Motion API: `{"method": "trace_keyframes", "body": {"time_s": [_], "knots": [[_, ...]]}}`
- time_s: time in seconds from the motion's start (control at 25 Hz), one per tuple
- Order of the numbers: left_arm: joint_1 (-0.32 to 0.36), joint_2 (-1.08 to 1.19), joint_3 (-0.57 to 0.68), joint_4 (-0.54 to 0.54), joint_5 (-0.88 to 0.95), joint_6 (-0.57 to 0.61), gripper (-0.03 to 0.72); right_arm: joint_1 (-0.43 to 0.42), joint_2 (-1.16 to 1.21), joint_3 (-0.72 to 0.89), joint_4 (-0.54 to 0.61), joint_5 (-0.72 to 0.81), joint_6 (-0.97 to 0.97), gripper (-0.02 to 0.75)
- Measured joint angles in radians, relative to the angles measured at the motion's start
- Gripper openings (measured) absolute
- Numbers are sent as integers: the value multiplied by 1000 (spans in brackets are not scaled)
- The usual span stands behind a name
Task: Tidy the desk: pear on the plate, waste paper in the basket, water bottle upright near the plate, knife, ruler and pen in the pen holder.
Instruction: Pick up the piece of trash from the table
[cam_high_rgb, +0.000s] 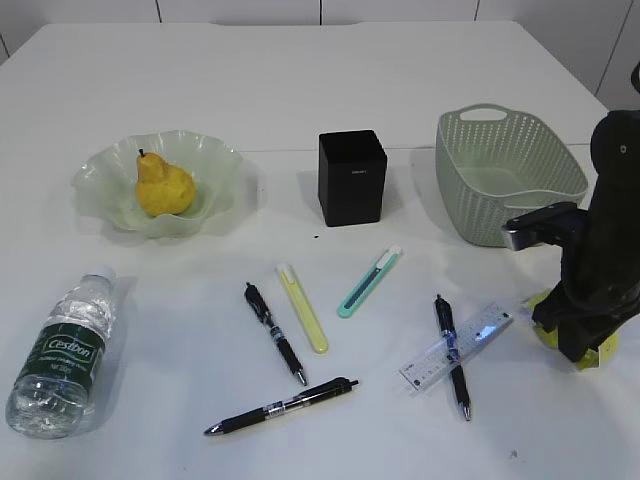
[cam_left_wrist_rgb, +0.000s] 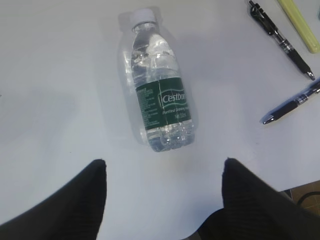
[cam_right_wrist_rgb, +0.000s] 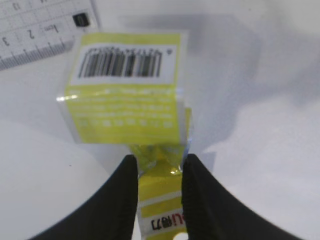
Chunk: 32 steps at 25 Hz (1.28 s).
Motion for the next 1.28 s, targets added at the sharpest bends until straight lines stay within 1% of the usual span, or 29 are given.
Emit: {"method": "trace_keyframes", "body": {"time_s": [0.12,0.2,0.36,0.44,0.6,0.96,1.28], "knots": [[0,0,0,0,0,0,510,0,0,0,0,0,0,205],[0,0,0,0,0,0,510,0,0,0,0,0,0,162],[0,0,0,0,0,0,510,0,0,0,2,2,2,38],[0,0,0,0,0,0,510,0,0,0,2,2,2,3],[0,0,0,0,0,0,510,0,0,0,5,3,2,-11],[0,0,0,0,0,0,510,0,-3,0,30,33,2,-13],[0,0,0,0,0,0,510,0,-68,0,34,56,2,-13]]}}
